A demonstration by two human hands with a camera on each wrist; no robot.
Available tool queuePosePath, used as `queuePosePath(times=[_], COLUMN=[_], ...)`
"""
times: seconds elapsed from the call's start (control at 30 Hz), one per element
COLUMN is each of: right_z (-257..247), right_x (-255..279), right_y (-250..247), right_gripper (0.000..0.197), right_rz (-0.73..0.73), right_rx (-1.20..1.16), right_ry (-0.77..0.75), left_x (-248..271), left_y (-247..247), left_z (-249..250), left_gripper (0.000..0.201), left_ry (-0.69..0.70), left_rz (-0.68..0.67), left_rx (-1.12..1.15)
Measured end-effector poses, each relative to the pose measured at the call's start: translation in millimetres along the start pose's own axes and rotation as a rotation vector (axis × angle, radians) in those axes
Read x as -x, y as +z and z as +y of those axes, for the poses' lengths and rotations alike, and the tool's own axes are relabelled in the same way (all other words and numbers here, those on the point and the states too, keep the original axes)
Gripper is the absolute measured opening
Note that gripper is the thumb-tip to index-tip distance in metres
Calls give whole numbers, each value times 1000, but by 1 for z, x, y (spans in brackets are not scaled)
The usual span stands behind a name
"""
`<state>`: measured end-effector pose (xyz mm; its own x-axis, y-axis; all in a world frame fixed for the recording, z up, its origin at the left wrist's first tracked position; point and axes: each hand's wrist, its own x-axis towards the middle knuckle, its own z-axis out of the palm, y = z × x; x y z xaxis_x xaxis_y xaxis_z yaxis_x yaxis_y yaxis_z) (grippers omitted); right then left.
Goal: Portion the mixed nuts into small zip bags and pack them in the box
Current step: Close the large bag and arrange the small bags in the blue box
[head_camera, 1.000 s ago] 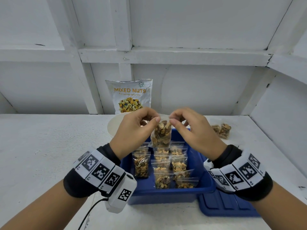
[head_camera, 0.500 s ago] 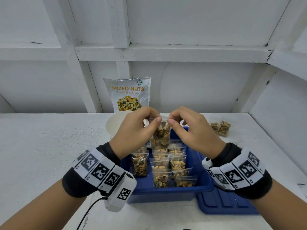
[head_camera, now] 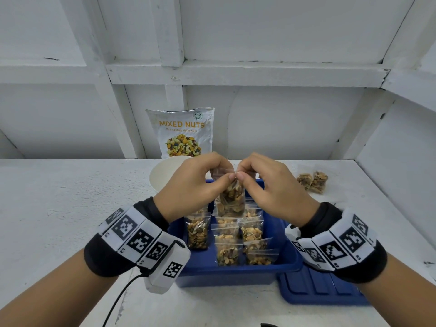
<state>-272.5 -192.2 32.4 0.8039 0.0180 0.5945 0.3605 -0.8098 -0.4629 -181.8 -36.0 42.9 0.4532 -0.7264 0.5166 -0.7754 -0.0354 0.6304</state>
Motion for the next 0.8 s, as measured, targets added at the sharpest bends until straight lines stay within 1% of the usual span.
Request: queuePosePath(times=[0.17, 0.27, 0.33, 0.4, 0.53, 0.63, 0.73, 0.8], right_z=[-1, -2, 3, 15, 69, 122, 173, 198], right_x=[3, 2, 1, 1, 7, 18, 31, 39], right_y=[2, -6, -20, -35, -49, -49, -49, -47], right_gripper=[24, 21, 16, 17, 26, 31, 35, 40], right_rz=[-58, -112, -145, -164, -167, -140, -105, -93], right_rx=[-1, -59, -72, -42, 129, 229, 344, 407], right_ry=[3, 44, 143, 280, 480, 644, 803, 910], left_x=[1, 2, 6, 13, 32, 40, 43, 44], left_y=[-2, -9, -16, -20, -21, -16, -9, -4], left_z=[-2, -7, -13, -24, -48, -64, -74, -78], left_gripper=[23, 29, 26, 16, 5, 9, 5, 11], left_ry=[44, 44, 9, -52, -163, -226, -251, -260], left_rz=[-64, -114, -190, -286, -449, -554, -642, -694], left_rx=[-69, -73, -65, -45, -97, -179, -294, -391])
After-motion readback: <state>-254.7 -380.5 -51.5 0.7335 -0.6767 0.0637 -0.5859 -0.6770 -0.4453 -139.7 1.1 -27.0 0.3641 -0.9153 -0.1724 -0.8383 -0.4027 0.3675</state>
